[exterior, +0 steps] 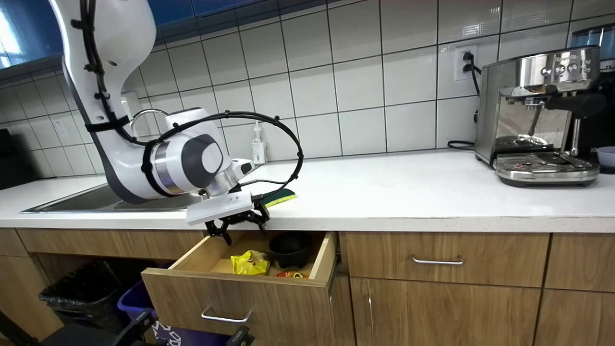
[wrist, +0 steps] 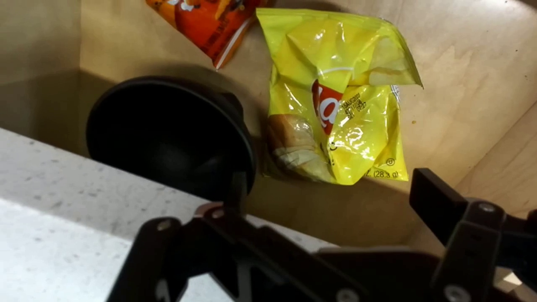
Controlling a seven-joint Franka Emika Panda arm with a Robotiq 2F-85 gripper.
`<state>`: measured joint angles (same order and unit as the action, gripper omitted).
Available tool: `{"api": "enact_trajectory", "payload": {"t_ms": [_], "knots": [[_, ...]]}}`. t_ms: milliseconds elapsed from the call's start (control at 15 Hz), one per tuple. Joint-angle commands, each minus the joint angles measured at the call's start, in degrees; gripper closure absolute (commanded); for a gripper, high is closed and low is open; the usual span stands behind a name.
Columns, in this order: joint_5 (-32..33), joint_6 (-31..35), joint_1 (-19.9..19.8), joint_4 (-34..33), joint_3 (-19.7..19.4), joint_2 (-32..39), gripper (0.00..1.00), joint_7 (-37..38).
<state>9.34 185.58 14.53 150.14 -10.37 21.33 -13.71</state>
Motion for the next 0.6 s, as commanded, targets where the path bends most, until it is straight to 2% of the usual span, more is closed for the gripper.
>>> {"api": "enact_trajectory", "payload": {"t_ms": [0,333,533], "knots": [[-0.35,-7.51,-1.60,1.69,0.36,-5.51,0.00,2.12],[-0.96,-19.06,-7.07,1.65,4.20,-11.77,0.00,4.20],[-4.55,-24.59,-11.03,1.91,7.94,-15.55,0.00,2.30]]}}
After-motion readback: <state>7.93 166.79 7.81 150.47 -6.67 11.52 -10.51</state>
